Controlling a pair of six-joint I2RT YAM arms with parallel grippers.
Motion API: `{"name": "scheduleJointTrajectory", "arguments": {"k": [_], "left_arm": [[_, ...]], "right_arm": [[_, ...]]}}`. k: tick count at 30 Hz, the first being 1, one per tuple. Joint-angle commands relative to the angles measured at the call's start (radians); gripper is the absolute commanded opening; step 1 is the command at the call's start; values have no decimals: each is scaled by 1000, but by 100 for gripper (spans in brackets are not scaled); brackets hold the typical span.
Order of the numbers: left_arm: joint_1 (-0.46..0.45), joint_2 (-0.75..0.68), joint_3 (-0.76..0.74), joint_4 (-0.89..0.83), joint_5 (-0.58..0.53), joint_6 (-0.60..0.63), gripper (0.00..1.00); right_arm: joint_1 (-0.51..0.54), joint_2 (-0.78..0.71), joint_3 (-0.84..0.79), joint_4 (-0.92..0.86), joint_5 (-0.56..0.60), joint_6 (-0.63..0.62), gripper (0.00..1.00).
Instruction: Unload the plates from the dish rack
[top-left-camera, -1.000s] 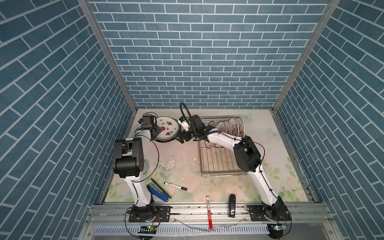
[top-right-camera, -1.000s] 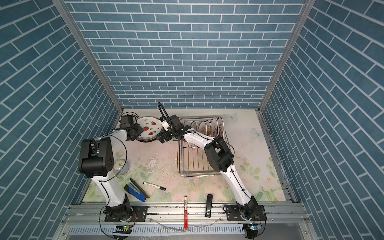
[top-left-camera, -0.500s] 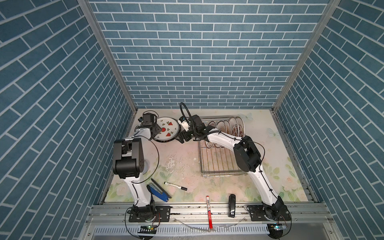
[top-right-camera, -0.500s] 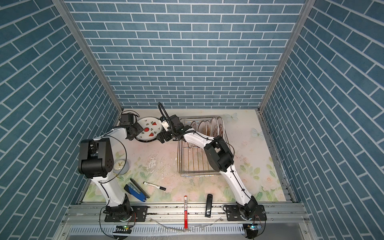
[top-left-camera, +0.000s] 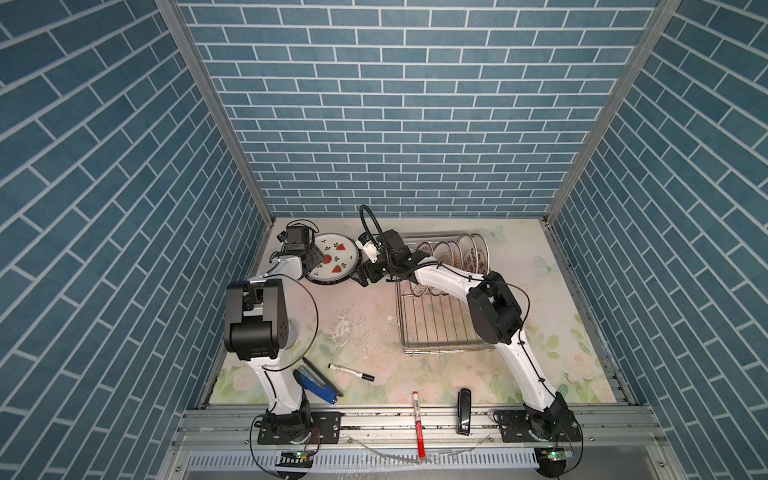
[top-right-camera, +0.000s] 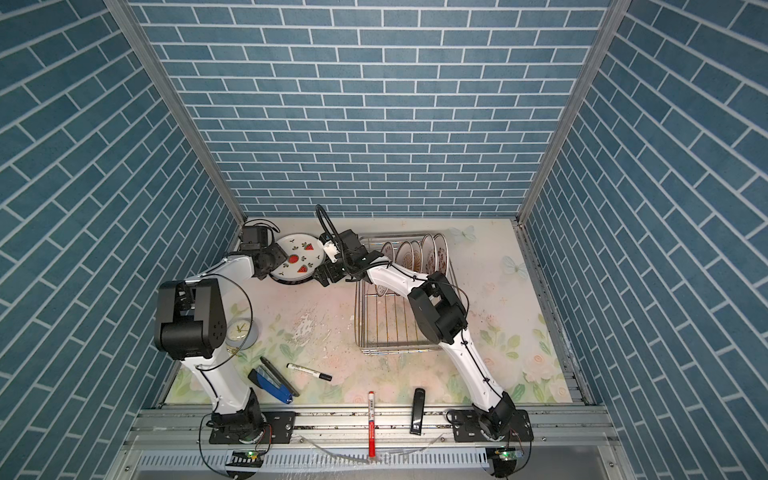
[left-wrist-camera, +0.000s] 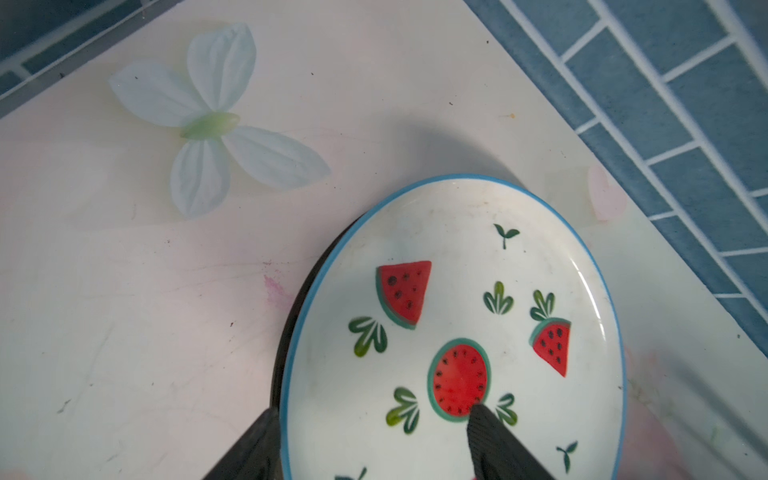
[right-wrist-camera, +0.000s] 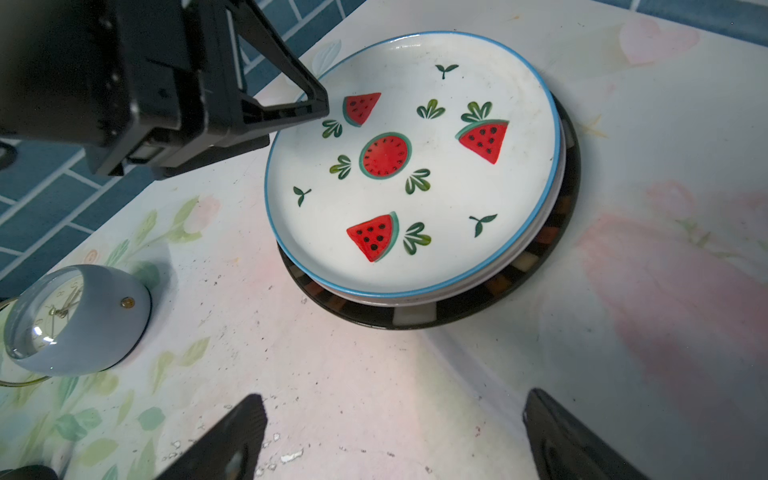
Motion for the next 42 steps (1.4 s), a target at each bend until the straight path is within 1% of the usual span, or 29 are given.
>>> {"name": "scheduleJointTrajectory", "arguments": {"k": [1, 3, 8, 11, 12, 15, 19, 23, 28, 33, 38, 42], "left_arm": [[-8, 9, 30, -6, -4, 17, 73], [-9, 23, 28, -6, -17, 15, 72], [-11, -28, -31, 50, -46, 6, 72], [-13, -70, -41, 38, -76, 12, 72], [-15, -86, -51, 37, -101, 15, 73], [-10, -78, -40, 6, -143, 18, 73], [-1, -26, -29, 38, -91, 18, 75], [-3, 10, -13, 70, -67, 20, 78], [-3, 39, 1, 78, -57, 24, 78], [-5, 48, -1, 81, -72, 17, 78], [-7, 95, 35, 95, 0, 15, 78], [-17, 101, 51, 71, -25, 19, 78]], "right_arm": [[-1, -52, 7, 2, -12, -32, 97], [1, -67, -13, 12, -15, -31, 97], [2, -77, -32, 20, -14, -30, 97], [0, -71, -22, 15, -14, -29, 97], [2, -68, -20, 14, -15, -27, 97], [3, -66, -13, 12, -18, -26, 97], [3, -64, -9, 9, -24, -21, 98], [6, -67, -9, -3, -20, -29, 98], [5, -68, -16, 3, -12, -37, 98], [6, -61, -13, 5, -15, -37, 98], [6, -64, -15, 5, -15, -37, 98], [6, -69, -20, 1, -12, -38, 97]]}}
